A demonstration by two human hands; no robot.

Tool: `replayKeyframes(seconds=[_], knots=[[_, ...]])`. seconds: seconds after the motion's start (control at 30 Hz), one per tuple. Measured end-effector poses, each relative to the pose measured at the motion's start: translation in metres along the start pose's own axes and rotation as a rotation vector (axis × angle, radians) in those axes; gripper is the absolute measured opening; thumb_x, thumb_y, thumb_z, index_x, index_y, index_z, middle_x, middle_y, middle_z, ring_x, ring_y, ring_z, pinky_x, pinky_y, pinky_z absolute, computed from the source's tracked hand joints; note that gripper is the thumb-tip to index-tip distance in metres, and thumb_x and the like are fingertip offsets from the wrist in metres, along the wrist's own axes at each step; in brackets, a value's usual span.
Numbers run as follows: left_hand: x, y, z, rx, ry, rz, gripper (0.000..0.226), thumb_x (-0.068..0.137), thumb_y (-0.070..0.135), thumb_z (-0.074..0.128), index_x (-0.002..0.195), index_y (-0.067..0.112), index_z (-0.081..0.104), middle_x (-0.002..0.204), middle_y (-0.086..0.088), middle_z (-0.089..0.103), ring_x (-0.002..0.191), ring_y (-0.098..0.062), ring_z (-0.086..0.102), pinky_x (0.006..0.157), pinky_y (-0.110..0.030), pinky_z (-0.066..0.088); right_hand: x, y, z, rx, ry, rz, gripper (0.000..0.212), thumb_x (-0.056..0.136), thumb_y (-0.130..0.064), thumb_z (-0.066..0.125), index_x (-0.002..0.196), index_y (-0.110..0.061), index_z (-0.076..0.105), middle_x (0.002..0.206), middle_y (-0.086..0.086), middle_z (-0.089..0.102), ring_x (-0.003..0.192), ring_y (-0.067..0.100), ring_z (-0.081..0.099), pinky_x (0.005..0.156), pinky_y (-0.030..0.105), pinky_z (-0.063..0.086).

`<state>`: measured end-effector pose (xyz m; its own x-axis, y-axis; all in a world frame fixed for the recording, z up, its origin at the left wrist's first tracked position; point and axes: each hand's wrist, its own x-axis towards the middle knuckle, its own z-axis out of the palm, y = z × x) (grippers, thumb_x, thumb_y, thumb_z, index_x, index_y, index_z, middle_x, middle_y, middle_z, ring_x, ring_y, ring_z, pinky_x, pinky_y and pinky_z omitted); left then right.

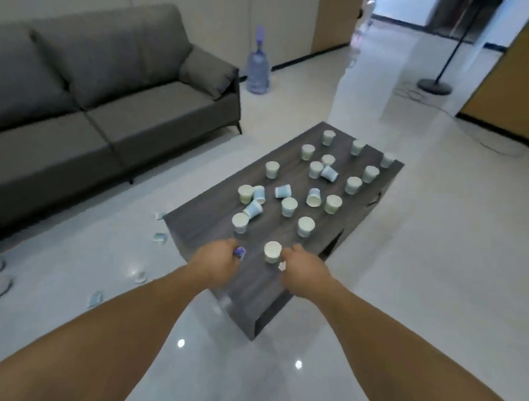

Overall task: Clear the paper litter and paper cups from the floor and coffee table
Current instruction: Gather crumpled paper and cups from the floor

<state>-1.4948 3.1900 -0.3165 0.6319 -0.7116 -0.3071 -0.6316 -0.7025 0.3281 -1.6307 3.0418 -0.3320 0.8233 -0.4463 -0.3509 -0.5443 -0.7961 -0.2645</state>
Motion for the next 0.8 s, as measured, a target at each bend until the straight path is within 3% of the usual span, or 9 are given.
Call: replayKeyframes(seconds=[0.23,0.43,0.6,0.8], knots=[[0.068,0.252,0.056,0.160,-0.132,0.386,0.021,0.096,0.032,0.039,0.093,0.016,0.052,0.103,-0.006,0.063,0.094,-0.028,0.058,0.075,-0.033,0.044,-0.066,0.233,-0.049,0.123,0.089,0.319,0.036,0.090,-0.023,0.053,0.125,-0.013,0.050,0.123,0.009,0.046,0.102,0.033,0.057,0.081,0.035,0.047],[0.159,0.377,0.085,0.259,-0.213,0.556,0.024,0.096,0.031,0.040,0.101,0.015,0.057,0.107,-0.004,0.065,0.097,-0.024,0.059,0.077,-0.030,0.043,-0.074,0.356,-0.088,0.233,0.189,0.507,0.035,0.091,-0.022,0.051,0.125,-0.014,0.050,0.122,0.006,0.047,0.097,0.029,0.057,0.079,0.035,0.049],[0.244,0.506,0.106,0.269,-0.238,0.744,0.021,0.097,0.034,0.038,0.094,0.020,0.053,0.102,-0.004,0.065,0.083,-0.020,0.054,0.071,-0.029,0.040,-0.077,0.467,-0.125,0.265,0.238,0.731,0.034,0.092,-0.020,0.049,0.125,-0.014,0.050,0.122,0.006,0.047,0.097,0.028,0.057,0.077,0.033,0.046],[0.308,0.651,0.119,0.305,-0.317,0.934,0.029,0.099,0.035,0.037,0.107,0.017,0.057,0.107,-0.004,0.064,0.091,-0.022,0.058,0.075,-0.029,0.044,-0.079,0.577,-0.171,0.334,0.308,0.930,0.036,0.091,-0.021,0.048,0.127,-0.016,0.050,0.123,0.005,0.046,0.098,0.028,0.058,0.074,0.031,0.042]])
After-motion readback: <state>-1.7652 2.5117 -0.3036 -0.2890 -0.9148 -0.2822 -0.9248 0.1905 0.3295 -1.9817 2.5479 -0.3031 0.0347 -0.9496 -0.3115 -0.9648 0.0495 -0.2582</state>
